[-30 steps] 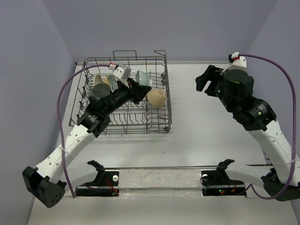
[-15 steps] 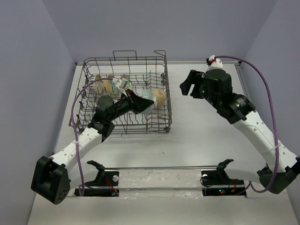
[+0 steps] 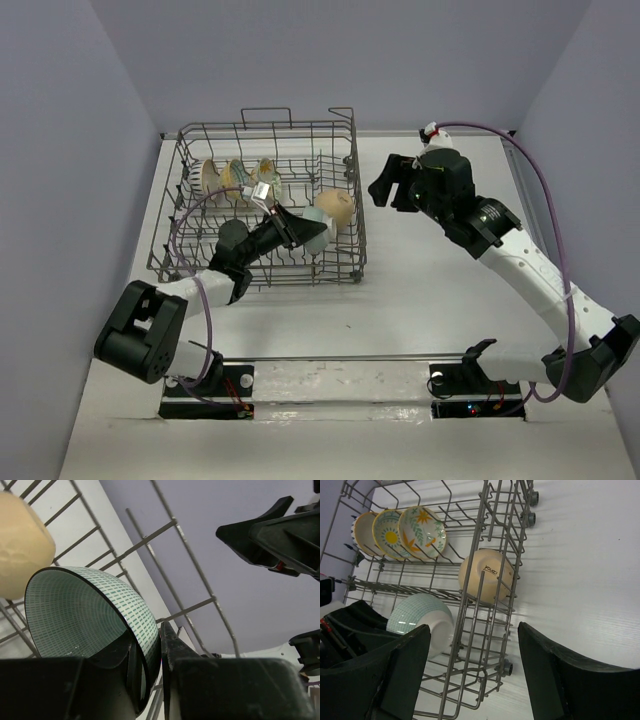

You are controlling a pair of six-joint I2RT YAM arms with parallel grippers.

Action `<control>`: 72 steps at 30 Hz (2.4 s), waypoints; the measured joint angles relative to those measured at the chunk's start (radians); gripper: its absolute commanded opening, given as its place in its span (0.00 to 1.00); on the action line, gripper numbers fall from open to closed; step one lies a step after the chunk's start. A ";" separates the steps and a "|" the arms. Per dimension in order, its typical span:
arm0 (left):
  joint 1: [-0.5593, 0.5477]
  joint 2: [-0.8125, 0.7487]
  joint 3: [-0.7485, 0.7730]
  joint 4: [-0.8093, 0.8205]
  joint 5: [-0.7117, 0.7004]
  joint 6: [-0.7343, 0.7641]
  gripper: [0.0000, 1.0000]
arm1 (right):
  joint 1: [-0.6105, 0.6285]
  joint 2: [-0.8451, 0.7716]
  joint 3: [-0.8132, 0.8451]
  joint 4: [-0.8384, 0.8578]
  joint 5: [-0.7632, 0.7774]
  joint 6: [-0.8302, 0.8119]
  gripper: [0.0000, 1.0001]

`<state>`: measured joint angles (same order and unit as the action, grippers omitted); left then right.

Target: Load the bowls into the dish rack

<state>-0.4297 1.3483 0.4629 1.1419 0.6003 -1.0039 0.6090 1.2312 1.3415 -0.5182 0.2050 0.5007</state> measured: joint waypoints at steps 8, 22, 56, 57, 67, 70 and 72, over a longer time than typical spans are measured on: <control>0.000 0.085 -0.010 0.045 -0.015 -0.061 0.00 | 0.000 0.028 -0.011 0.018 -0.012 0.002 0.76; 0.000 0.208 0.023 0.135 -0.034 -0.158 0.00 | 0.000 0.028 -0.017 0.032 -0.012 0.002 0.76; -0.046 0.208 0.083 0.107 0.030 -0.150 0.00 | 0.000 0.041 -0.034 0.034 -0.012 0.005 0.76; -0.046 0.210 0.082 0.107 0.030 -0.153 0.00 | 0.000 0.041 -0.034 0.034 -0.012 0.005 0.76; -0.046 0.239 0.080 0.095 0.032 -0.159 0.00 | 0.000 0.043 -0.034 0.034 -0.015 0.005 0.76; -0.046 0.240 0.080 0.095 0.032 -0.159 0.00 | 0.000 0.051 -0.034 0.034 -0.016 0.005 0.76; -0.046 0.240 0.080 0.095 0.032 -0.158 0.00 | 0.000 0.060 -0.034 0.034 -0.018 0.005 0.76</control>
<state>-0.4759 1.5887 0.5426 1.2373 0.6319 -1.1622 0.6090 1.2911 1.3079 -0.4843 0.1867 0.5056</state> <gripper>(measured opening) 0.237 0.760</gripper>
